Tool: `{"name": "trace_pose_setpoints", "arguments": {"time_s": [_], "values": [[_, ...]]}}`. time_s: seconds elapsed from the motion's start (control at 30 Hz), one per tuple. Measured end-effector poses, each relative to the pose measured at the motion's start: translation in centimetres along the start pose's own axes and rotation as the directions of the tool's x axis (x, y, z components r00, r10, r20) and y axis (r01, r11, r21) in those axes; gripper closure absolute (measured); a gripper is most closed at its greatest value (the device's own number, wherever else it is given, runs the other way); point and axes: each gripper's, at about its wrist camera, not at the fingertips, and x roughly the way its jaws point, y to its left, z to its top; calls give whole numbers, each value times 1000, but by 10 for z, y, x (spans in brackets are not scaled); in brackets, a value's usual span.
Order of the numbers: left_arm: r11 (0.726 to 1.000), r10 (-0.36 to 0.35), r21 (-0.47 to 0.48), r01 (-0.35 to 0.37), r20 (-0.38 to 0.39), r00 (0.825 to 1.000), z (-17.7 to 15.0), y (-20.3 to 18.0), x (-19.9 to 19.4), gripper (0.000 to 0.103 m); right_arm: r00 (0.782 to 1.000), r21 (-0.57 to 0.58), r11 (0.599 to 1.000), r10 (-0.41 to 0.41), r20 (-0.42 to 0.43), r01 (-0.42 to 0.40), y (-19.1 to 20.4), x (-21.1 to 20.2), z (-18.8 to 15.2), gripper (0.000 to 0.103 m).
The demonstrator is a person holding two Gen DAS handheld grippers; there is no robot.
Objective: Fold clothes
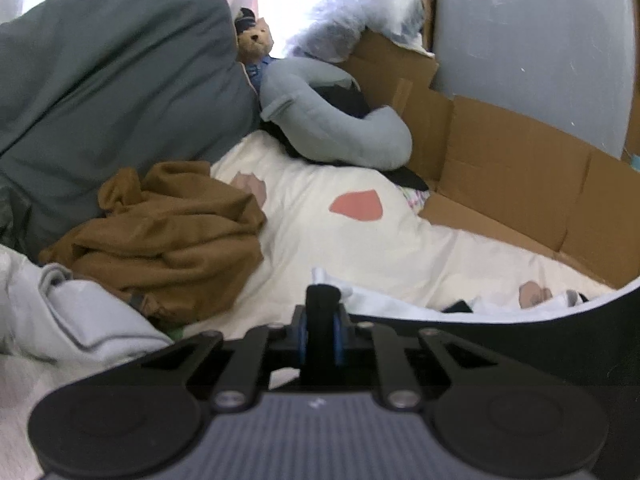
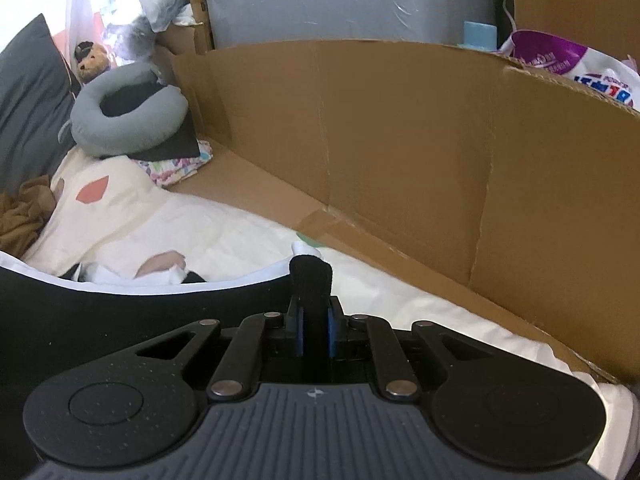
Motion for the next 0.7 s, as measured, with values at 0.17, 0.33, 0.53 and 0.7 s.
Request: {"name": "trace_pose_setpoints", "arguments": {"time_s": [0.17, 0.33, 0.53, 0.7], "values": [[1000, -2, 2, 2, 27, 1000, 7, 0, 3, 90, 1000, 8, 1000, -12, 18, 12, 0, 3, 6, 93], [1000, -3, 9, 3, 51, 999, 10, 1, 9, 90, 999, 5, 1000, -28, 34, 27, -2, 7, 11, 93], [1000, -5, 10, 4, 31, 999, 12, -2, 37, 90, 999, 6, 999, -39, 4, 39, -6, 30, 14, 93], [999, 2, 32, -1, -32, 999, 2, -4, 69, 90, 997, 17, 999, -45, -64, 46, -14, 56, 6, 93]]}}
